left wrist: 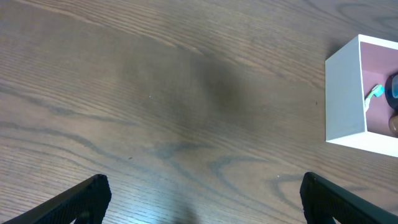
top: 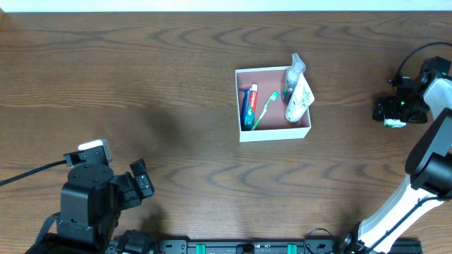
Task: Pack container
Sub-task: 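Move the right gripper to the green soap box and grasp it, then lift the green soap box and carry it over the white box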
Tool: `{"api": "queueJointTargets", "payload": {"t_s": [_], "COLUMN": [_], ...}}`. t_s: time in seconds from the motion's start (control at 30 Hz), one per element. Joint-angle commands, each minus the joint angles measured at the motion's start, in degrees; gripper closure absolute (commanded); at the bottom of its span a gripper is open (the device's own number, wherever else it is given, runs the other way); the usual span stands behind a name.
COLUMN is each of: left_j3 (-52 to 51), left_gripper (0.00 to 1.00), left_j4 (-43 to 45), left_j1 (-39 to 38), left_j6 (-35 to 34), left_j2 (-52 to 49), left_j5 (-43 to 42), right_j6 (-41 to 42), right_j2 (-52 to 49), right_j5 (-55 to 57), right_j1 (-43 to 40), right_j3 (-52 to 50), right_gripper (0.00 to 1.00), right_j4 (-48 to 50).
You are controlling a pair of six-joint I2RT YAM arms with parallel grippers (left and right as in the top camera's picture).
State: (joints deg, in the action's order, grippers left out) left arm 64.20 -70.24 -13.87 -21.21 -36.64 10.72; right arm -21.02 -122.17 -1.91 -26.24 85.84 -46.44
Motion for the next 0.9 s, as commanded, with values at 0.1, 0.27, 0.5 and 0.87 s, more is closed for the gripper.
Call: {"api": "queueJointTargets", "payload": {"t_s": [0.1,0.27,0.5,0.87], "left_j3": [-0.04,-0.04,-0.04,-0.04], "left_gripper": [0.02,0.02,0.02,0.02], "left_j4": [-0.04,-0.04,-0.04,-0.04], "left_j1": [0.35,0.35,0.35,0.35], "left_j6": [-0.52,-0.52,-0.52,-0.52], "left_j2": [0.00,0.00,0.00,0.00], "left_j5": [0.44,0.44,0.44,0.44], "right_j6": [-0.44,1.07,4.59,4.92], "right_j2": [-0.76,-0.74,-0.61,-0.37], "right_j5": [0.59,0.31,-0.13,-18.08], "right_j1": [-0.33,-0.37,-0.33,1.07], "right_j3": [-1.25,-0.68,5.84,32.04], "right_gripper": [0.23,0.64,0.67,0.66], "right_j4": [0.52,0.98,-3.61,-27.10]}}
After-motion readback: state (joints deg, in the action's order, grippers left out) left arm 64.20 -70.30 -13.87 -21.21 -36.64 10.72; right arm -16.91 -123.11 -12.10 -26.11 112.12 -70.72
